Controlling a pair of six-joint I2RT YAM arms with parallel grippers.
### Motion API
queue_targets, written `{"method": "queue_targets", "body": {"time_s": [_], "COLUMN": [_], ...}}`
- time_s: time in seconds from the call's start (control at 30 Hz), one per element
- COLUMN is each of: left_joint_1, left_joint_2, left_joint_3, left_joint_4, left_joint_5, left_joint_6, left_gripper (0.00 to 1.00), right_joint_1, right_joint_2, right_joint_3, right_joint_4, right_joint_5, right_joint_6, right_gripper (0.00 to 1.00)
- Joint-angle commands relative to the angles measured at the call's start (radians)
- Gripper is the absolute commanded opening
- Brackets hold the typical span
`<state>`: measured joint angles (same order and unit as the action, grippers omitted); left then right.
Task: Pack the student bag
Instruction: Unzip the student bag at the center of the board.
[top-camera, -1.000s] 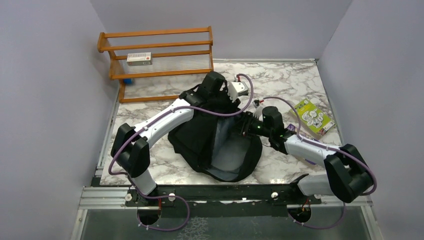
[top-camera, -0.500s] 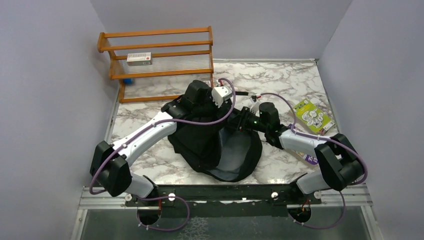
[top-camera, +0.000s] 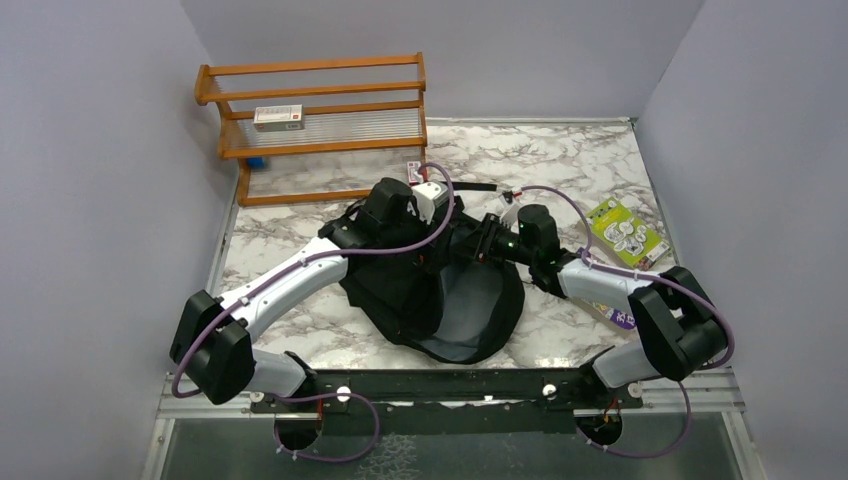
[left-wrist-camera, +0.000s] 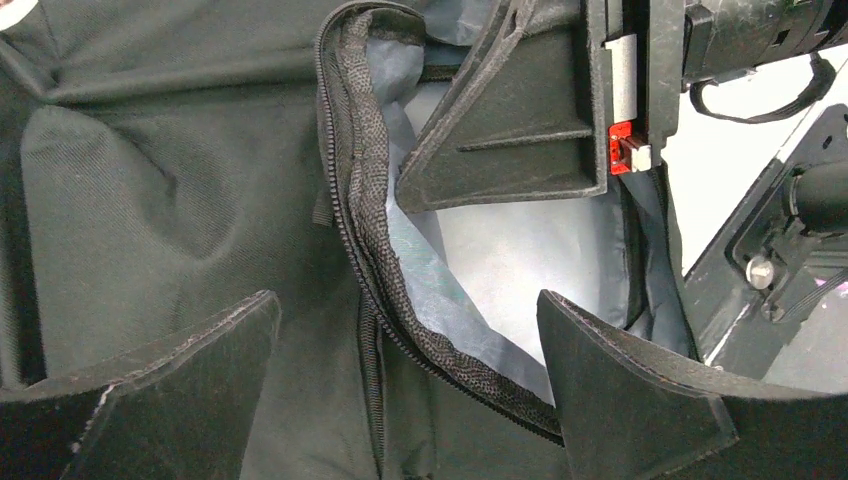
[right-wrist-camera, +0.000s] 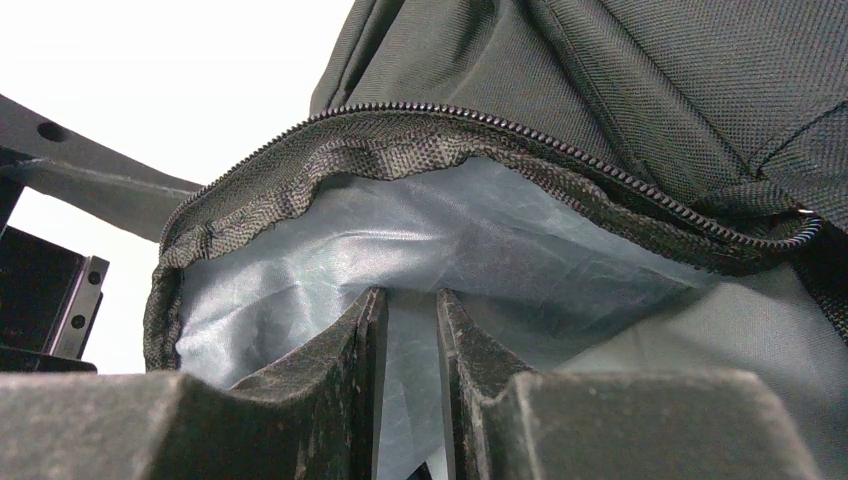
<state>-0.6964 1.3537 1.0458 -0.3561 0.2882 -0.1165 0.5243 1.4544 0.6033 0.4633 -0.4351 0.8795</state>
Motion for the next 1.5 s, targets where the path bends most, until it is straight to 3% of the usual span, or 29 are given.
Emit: {"method": "queue_targets", "body": {"time_s": [0.0, 0.1, 0.33, 0.5, 0.83, 0.87, 0.97, 1.1, 1.33, 1.4, 1.47], "left_joint_1": [-0.032, -0.043, -0.044, -0.044, -0.038, -0.038, -0.037, -0.038, -0.037, -0.037, -0.036], "left_joint_2": [-0.014, 0.012, 0.061, 0.081, 0.113, 0.116, 0.132, 0.147, 0.153, 0.153, 0.154], "left_joint_3": [-0.016, -0.017, 0.007, 0.049, 0.181, 0.190, 0.209, 0.220, 0.238, 0.260, 0.289], "left_joint_4": [0.046, 0.051, 0.056, 0.040, 0.048, 0.048, 0.048, 0.049, 0.049, 0.039, 0.026], "left_joint_5": [-0.041, -0.041, -0.038, -0.068, -0.101, -0.100, -0.087, -0.067, -0.076, -0.086, -0.097], "left_joint_6": [-0.107, -0.114, -0.095, -0.043, 0.022, 0.025, 0.034, 0.041, 0.047, 0.049, 0.054], "left_gripper": [0.92, 0.76, 0.25, 0.00, 0.00, 0.00, 0.00, 0.00, 0.00, 0.00, 0.00], "right_joint_1": [0.005, 0.005, 0.005, 0.005, 0.004, 0.003, 0.004, 0.005, 0.005, 0.005, 0.005], "right_joint_2": [-0.002, -0.023, -0.108, -0.266, -0.552, -0.558, -0.550, -0.494, -0.358, -0.335, -0.323], "right_joint_3": [0.028, 0.027, 0.030, 0.036, 0.118, 0.125, 0.124, 0.075, 0.031, 0.026, 0.025], "right_joint_4": [0.023, -0.005, -0.100, -0.298, -0.922, -0.964, -1.034, -0.994, -0.871, -0.853, -0.845], "right_joint_5": [0.001, 0.018, 0.068, 0.174, 0.555, 0.565, 0.545, 0.467, 0.474, 0.501, 0.519], "right_joint_6": [-0.018, -0.033, -0.083, -0.144, -0.165, -0.152, -0.113, -0.088, -0.112, -0.123, -0.129], "right_gripper": [0.29, 0.29, 0.31, 0.33, 0.56, 0.66, 0.75, 0.81, 0.80, 0.74, 0.62]}}
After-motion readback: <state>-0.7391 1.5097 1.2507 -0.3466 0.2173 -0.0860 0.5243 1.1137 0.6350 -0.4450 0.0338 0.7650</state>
